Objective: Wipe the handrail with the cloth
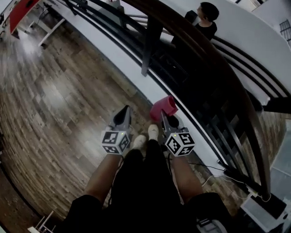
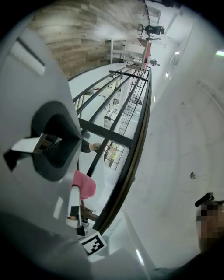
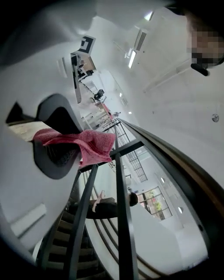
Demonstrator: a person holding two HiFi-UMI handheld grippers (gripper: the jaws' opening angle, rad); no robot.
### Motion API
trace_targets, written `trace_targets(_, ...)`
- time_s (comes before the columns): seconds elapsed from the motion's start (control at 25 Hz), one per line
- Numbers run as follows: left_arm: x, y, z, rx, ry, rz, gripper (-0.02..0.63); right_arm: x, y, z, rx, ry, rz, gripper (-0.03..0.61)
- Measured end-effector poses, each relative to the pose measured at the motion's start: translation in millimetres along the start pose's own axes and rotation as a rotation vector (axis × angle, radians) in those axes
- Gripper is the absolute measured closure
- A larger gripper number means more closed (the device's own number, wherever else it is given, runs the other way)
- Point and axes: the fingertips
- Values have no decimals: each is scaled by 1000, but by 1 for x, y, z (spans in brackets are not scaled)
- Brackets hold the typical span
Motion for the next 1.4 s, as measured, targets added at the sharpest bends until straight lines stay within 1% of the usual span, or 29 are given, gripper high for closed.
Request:
trace_targets(0.08, -6, -5, 15, 19, 34, -22, 614, -23, -9, 0, 28, 45, 39, 537)
trace_targets(0.2, -27, -19, 31, 23, 66, -44, 614, -51, -23, -14, 68, 93, 82, 537)
trace_targets(0.32, -50, -34, 47, 36, 86, -51, 614, -81, -45, -42, 77, 107, 105, 537)
trace_targets(0.4, -65, -43, 57, 18, 81, -36, 614, -109, -60, -64, 65, 95, 98, 537)
trace_targets(0.52, -90, -60, 71, -30, 50, -13, 614, -157, -84, -90, 60, 67, 99, 537)
trace_targets(0.68, -130, -85, 101, -106, -5, -43, 614, -228, -120, -109, 98, 62, 132, 537)
trace_targets(0.76, -155, -99, 117, -122, -45, -71, 614, -255, -120, -119, 155, 49, 93, 537)
trace_targets(0.88, -197, -108, 138, -112, -112, -128, 614, -285, -96, -135, 261, 20, -31, 537)
trace_targets(0.96, -221, -110, 147, -118, -153, -164, 614, -299, -85, -144, 367, -29, -79, 537)
trace_targets(1.0, -231, -111, 150, -129, -170, -176, 614, -305, -84, -149, 435, -65, -79, 537)
trace_targets(1.08, -247, -117, 154, -148, -188, -181, 614, -316, -86, -159, 547, -131, -48, 537)
trace_targets(1.2, -249, -130, 155, -134, -196, -165, 614, -325, -86, -162, 670, -195, 25, 538)
trace_targets(1.32, -243, -138, 157, -94, -184, -142, 614, -336, -90, -171, 775, -261, 171, 537)
trace_targets(1.4, -242, -141, 158, -90, -178, -125, 614, -346, -92, -179, 860, -315, 254, 537)
Point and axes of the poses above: the fingertips, and each gripper's own axes: x backward along the fingers, z to its left, y out of its top, and after that the axes turned 14 degrees about x, right-handed
